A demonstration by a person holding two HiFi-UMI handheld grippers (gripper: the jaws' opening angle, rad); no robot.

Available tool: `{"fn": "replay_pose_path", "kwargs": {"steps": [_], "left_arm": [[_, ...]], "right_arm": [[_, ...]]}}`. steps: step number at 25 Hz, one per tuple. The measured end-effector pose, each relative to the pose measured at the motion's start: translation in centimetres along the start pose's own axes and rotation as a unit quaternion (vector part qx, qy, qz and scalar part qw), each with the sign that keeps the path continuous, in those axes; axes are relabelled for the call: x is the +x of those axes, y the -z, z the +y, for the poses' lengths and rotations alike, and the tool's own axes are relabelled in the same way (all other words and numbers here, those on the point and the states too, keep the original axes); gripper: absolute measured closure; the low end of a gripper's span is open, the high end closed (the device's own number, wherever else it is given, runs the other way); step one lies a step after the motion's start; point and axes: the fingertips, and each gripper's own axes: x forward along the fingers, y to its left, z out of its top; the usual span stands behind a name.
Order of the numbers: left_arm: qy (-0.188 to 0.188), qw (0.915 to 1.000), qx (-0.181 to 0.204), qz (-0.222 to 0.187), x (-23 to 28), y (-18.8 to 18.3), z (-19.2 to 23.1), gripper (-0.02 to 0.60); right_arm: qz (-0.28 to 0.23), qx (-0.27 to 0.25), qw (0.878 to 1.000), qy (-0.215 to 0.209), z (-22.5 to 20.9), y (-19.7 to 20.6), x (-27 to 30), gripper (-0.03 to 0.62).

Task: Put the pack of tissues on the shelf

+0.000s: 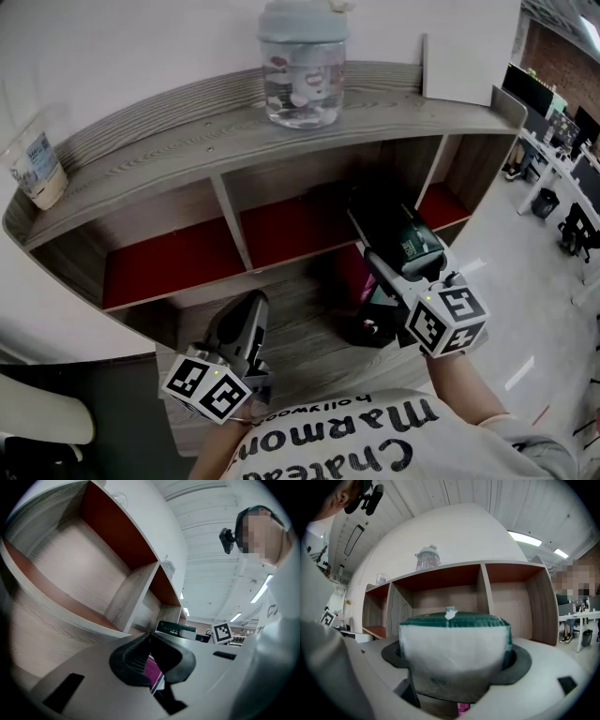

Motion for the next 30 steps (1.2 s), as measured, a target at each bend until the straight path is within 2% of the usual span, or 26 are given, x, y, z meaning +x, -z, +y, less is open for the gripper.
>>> {"fn": "replay_pose_path", "kwargs": {"steps": [30], "left_arm": [[-0.032,0.9995,-0.006,-0.002,-0.7,0.5,1.1,0.564]], "right_arm": [[0.006,-0.011,1.0,0.0,-1.3,0.3,4.0,0.121]]}}
